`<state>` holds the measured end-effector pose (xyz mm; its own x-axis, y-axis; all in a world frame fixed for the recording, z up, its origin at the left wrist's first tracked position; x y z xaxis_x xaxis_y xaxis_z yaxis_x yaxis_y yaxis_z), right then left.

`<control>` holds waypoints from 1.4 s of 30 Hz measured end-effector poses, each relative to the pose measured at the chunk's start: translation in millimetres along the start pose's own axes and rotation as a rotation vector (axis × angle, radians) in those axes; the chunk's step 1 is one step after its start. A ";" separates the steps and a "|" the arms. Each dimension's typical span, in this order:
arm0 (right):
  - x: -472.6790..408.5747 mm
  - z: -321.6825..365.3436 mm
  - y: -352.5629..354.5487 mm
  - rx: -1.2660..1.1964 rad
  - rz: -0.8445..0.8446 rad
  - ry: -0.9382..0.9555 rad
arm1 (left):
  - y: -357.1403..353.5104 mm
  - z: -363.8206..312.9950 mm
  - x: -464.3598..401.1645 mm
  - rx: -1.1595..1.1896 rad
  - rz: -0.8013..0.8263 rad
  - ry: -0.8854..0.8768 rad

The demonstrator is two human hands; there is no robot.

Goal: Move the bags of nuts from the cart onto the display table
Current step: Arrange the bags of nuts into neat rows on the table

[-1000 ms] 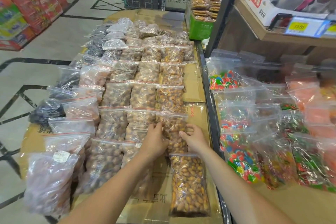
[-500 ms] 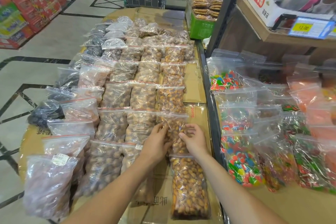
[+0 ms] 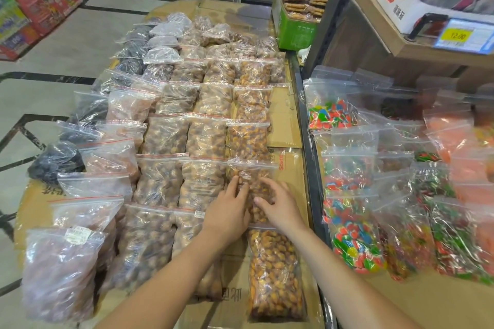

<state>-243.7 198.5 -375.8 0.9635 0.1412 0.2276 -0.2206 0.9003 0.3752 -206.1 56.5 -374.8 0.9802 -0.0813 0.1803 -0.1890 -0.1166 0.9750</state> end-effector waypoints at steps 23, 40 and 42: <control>3.8 -15.8 -12.8 0.262 0.243 -0.006 | -21.2 -8.0 -5.9 -0.258 0.162 0.024; 121.2 -53.2 35.7 0.214 0.266 -0.287 | -35.3 -58.4 118.4 0.408 0.162 0.245; 127.4 -56.1 33.5 0.063 0.216 -0.291 | -34.4 -62.2 118.1 0.522 0.166 0.255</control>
<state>-119.8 269.7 -384.7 0.8120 0.1946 0.5502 -0.4323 0.8340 0.3430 -80.1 112.5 -379.0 0.9062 0.0920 0.4126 -0.2808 -0.5987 0.7502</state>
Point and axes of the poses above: each hand's wrist, its own x-axis away from the middle knuckle, its own y-axis out of the back of the hand, z = x × y, the point moved 8 cm from there along -x, towards the middle knuckle, and after that the axes turned 14 degrees about -x, right-handed, at the moved point
